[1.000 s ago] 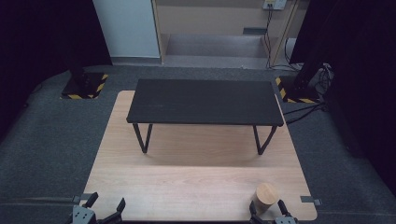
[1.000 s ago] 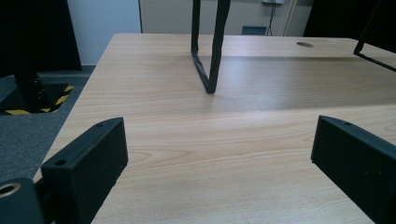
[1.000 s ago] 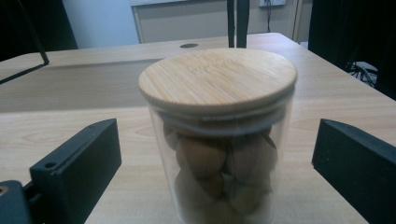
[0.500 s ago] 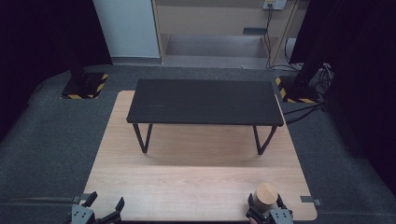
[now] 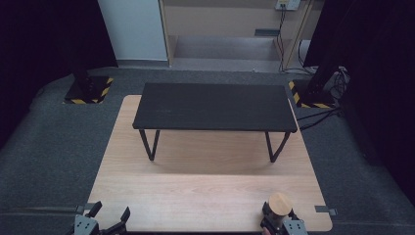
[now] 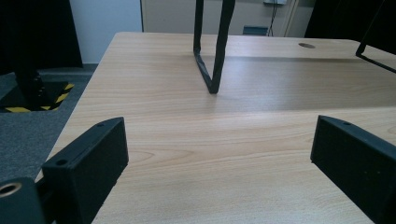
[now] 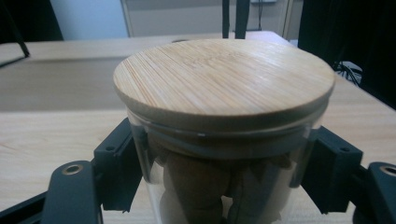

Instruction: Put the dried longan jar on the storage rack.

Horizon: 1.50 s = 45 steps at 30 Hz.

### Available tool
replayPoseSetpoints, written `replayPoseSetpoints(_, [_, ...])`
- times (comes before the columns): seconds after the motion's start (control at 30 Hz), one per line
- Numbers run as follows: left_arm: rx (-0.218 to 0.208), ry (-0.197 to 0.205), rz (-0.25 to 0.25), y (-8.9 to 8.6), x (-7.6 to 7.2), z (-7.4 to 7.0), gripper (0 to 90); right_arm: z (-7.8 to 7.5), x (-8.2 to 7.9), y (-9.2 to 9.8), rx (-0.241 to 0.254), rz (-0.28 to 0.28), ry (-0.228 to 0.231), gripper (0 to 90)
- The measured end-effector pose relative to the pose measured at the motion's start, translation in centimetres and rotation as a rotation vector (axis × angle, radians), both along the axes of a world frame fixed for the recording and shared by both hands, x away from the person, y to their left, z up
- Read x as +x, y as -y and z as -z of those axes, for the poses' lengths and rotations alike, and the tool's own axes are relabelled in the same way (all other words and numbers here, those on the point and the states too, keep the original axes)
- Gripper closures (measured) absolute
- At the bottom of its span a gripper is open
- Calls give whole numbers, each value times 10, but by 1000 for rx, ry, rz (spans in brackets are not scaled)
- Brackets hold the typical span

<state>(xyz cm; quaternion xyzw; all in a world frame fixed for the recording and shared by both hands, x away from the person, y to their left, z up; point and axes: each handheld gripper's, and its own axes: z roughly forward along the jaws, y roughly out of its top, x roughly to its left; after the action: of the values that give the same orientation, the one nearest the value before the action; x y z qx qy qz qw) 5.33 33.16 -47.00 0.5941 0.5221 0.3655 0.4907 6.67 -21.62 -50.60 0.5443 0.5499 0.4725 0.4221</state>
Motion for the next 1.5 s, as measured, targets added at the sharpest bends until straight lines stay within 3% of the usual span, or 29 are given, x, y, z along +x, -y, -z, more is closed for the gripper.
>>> replayPoseSetpoints(0.1, [-3,0,3,0,0,0,28,-10,-3,0,6,-15,13,254])
replayPoseSetpoints(0.23, [-9,2,9,0,1,-1,28,-41,-3,0,31,-66,34,255])
replayPoseSetpoints(0.27, [-11,2,10,1,1,-1,28,-41,-3,0,31,-66,34,255])
replayPoseSetpoints(0.33, [-13,4,14,1,0,-1,29,-62,2,1,64,-88,44,255])
replayPoseSetpoints(0.37, [-15,5,15,1,0,-1,29,-62,2,1,64,-88,44,255])
replayPoseSetpoints(0.4, [-18,4,18,2,0,-1,29,-77,9,3,70,-108,54,255])
replayPoseSetpoints(0.47, [-16,3,24,2,0,-1,30,-85,12,3,72,-116,56,255])
replayPoseSetpoints(0.5, [-15,3,26,3,0,-2,30,-100,20,5,75,-131,64,255])
replayPoseSetpoints(0.53, [-14,3,28,3,0,-2,30,-100,20,5,75,-131,64,255])
replayPoseSetpoints(0.57, [-17,4,29,3,0,-2,30,-114,29,5,75,-140,73,255])
replayPoseSetpoints(0.67, [-21,6,32,4,-1,-2,30,-126,38,5,75,-149,83,255])
replayPoseSetpoints(0.73, [-26,9,36,4,-1,-3,31,-143,52,5,64,-154,90,255])
replayPoseSetpoints(1.5, [-40,6,70,8,-1,-6,33,-204,124,3,38,-190,89,256])
